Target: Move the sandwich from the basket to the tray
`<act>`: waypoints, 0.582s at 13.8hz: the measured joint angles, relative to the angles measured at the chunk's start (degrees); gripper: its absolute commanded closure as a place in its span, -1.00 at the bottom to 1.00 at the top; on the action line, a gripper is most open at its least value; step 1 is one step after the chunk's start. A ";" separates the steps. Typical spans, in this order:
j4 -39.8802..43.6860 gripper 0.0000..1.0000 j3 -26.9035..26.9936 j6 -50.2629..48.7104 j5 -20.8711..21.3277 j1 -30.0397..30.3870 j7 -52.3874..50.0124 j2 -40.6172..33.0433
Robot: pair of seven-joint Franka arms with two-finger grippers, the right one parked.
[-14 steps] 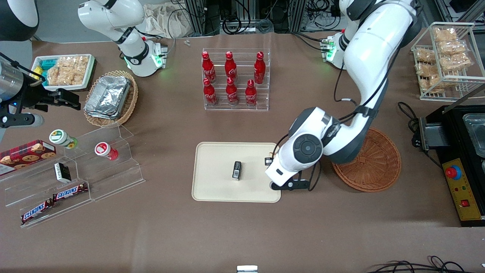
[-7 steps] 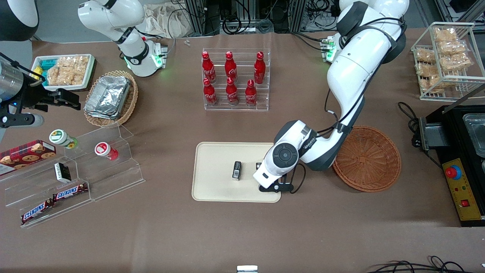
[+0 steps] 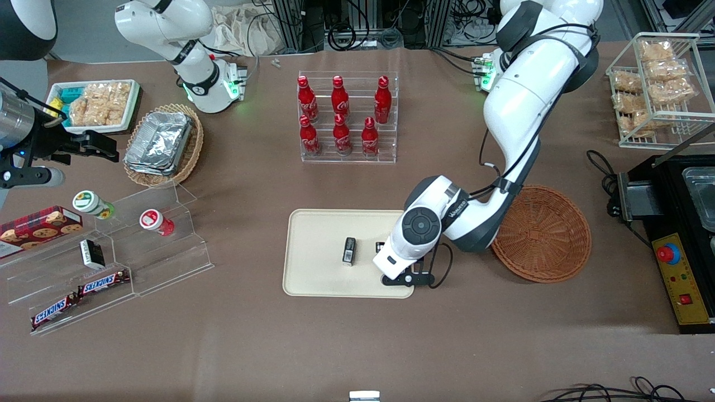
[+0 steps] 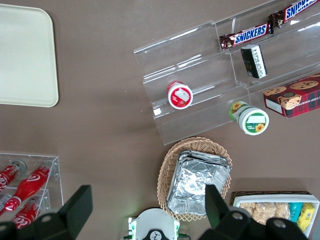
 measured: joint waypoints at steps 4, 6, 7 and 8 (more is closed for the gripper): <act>0.60 -1.00 0.25 -3.10 0.05 2.69 -0.21 -5.25; 0.74 -1.00 0.35 -7.34 0.20 4.12 -0.18 -8.45; 0.83 -1.00 0.46 -8.99 0.20 5.19 -0.19 -10.22; 0.89 -1.00 0.47 -10.70 0.19 6.72 -0.18 -12.04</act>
